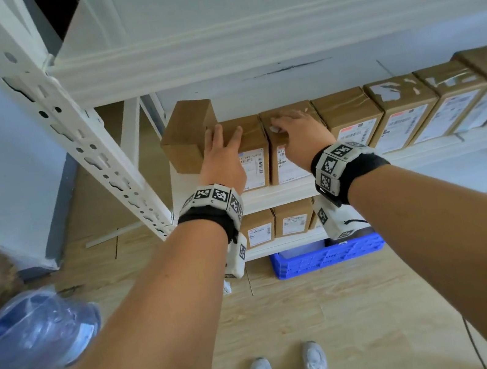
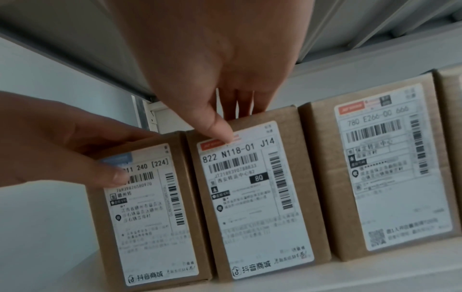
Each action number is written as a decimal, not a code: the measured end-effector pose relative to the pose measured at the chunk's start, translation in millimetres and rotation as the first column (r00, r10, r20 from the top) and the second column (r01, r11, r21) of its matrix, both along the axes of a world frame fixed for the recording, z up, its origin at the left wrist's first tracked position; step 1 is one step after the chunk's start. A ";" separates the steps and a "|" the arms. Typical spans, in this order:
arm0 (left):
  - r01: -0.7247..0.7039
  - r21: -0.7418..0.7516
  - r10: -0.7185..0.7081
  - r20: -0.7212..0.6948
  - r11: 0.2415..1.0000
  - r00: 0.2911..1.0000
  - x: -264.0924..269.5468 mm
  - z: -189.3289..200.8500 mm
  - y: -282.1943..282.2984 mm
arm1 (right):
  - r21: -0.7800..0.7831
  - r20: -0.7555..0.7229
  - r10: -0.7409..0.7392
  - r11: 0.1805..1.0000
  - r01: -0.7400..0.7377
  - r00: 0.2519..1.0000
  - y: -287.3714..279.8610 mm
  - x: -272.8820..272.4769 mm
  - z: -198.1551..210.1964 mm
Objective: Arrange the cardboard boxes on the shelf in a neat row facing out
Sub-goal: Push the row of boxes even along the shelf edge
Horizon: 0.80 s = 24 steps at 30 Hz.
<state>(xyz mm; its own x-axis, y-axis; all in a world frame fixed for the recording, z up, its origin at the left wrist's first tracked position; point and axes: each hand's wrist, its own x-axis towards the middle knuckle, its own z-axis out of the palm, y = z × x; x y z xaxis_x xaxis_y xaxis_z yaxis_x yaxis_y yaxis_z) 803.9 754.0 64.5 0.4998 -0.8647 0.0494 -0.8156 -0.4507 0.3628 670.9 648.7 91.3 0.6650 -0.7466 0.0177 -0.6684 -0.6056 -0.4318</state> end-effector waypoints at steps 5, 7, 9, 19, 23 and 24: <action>0.032 -0.022 -0.031 0.027 0.999 0.999 1.6 -4.0 -2.4 | -0.011 0.007 -0.011 1.000 0.011 1.000 -3.0 0.7 -4.9; 0.034 -0.041 -0.032 0.038 0.999 0.999 0.9 -5.5 -1.8 | -0.018 0.006 -0.005 1.000 0.005 1.000 -3.4 0.9 -6.0; 0.039 -0.073 -0.038 0.028 0.997 0.999 0.5 -5.8 -1.3 | -0.023 0.007 0.000 1.000 0.000 1.000 -3.1 0.3 -6.2; -0.039 -0.225 0.000 -0.171 0.974 0.985 16.9 18.8 4.0 | -0.008 0.063 -0.086 0.996 0.087 0.994 6.2 18.5 5.6; -0.223 -0.293 0.193 -0.127 0.930 0.973 45.3 28.2 8.8 | -0.065 0.138 -0.020 0.997 0.030 0.990 13.8 36.1 10.4; -0.244 -0.251 0.219 -0.124 0.937 0.968 54.5 26.4 8.5 | -0.074 0.145 -0.005 0.997 0.016 0.989 15.2 40.2 10.3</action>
<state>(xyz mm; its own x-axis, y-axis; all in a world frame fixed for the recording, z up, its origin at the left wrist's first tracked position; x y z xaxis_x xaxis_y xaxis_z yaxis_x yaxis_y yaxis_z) 858.4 762.5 90.8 0.6978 -0.6871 0.2022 -0.6572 -0.5020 0.5622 711.1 663.9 101.6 0.6434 -0.7465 0.1695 -0.6087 -0.6332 -0.4781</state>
